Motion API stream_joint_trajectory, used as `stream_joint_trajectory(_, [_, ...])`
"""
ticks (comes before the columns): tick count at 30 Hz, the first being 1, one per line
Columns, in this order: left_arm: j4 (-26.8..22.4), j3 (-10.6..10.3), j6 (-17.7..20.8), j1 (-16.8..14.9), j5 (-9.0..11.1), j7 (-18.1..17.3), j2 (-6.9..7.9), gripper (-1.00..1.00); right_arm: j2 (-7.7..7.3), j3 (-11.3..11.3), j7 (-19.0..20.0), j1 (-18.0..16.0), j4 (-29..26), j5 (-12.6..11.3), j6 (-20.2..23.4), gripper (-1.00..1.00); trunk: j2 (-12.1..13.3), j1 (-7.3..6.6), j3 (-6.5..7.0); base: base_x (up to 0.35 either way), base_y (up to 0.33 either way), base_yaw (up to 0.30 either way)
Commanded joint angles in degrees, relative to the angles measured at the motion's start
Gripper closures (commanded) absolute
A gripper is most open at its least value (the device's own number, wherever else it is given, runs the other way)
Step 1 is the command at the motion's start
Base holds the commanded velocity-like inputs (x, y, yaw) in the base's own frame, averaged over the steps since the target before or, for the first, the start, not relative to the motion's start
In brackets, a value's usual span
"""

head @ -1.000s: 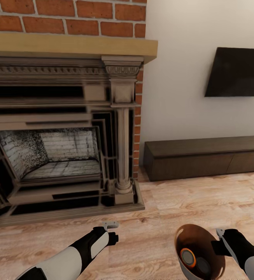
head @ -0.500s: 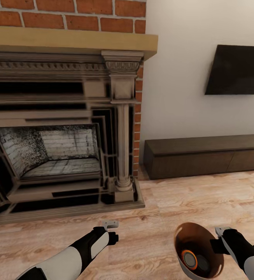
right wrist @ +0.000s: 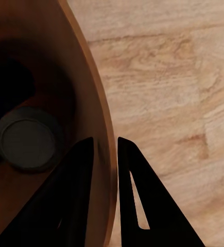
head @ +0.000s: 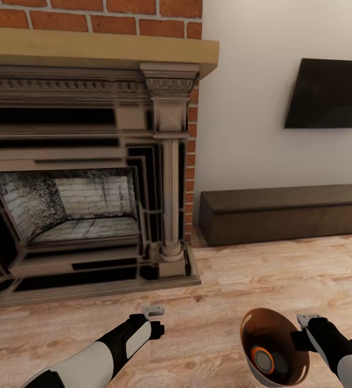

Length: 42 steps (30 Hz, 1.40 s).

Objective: Put the three can of soda from the living room inside the tash can in the kitchen.

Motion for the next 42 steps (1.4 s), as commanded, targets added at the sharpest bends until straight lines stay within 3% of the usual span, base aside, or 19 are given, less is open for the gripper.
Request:
stream_joint_trajectory(1, [0.0, 0.0, 0.0, 0.0, 0.0, 0.0, 0.0, -1.0, 0.01, -0.1, 0.3, -0.1, 0.0, -0.4, 0.0, 1.0, -0.4, 0.22, -0.18, 0.0, 0.0, 0.0])
stream_joint_trajectory(5, [0.0, 0.0, -1.3, 0.0, 0.0, 0.0, 0.0, -1.0, 0.01, -0.1, 0.3, 0.0, 0.0, -0.4, 0.0, 1.0, -2.0, 1.1, -0.89, 0.0, 0.0, 0.0])
stream_joint_trajectory(21, [-0.2, -0.1, -6.5, 0.0, 0.0, -0.6, 0.38, -1.0, 0.1, -0.1, 0.3, 0.0, 0.0, -0.4, -0.1, 1.0, -2.4, 1.32, -1.07, 0.0, 0.0, 0.0])
stream_joint_trajectory(26, [-0.2, -0.1, -6.9, 0.0, 0.0, -0.7, 0.49, -1.0, 0.1, -0.1, 0.3, 0.0, 0.0, -0.4, -0.1, 1.0, -4.4, 2.42, -1.97, 0.0, 0.0, 0.0])
stream_joint_trajectory(30, [-0.2, -0.2, -6.9, 0.0, 0.0, -0.7, 0.54, -1.0, 0.1, -0.1, 0.3, 0.0, 0.0, -0.4, -0.1, 1.0, -4.5, 2.52, -2.86, 0.0, 0.0, 0.0])
stream_joint_trajectory(42, [-0.3, -0.1, -6.9, 0.0, 0.0, -1.3, 0.69, -1.0, 0.1, -0.1, 0.3, 0.0, 0.0, -0.4, -0.1, 1.0, -4.5, 2.57, -3.3, 0.0, 0.0, 0.0])
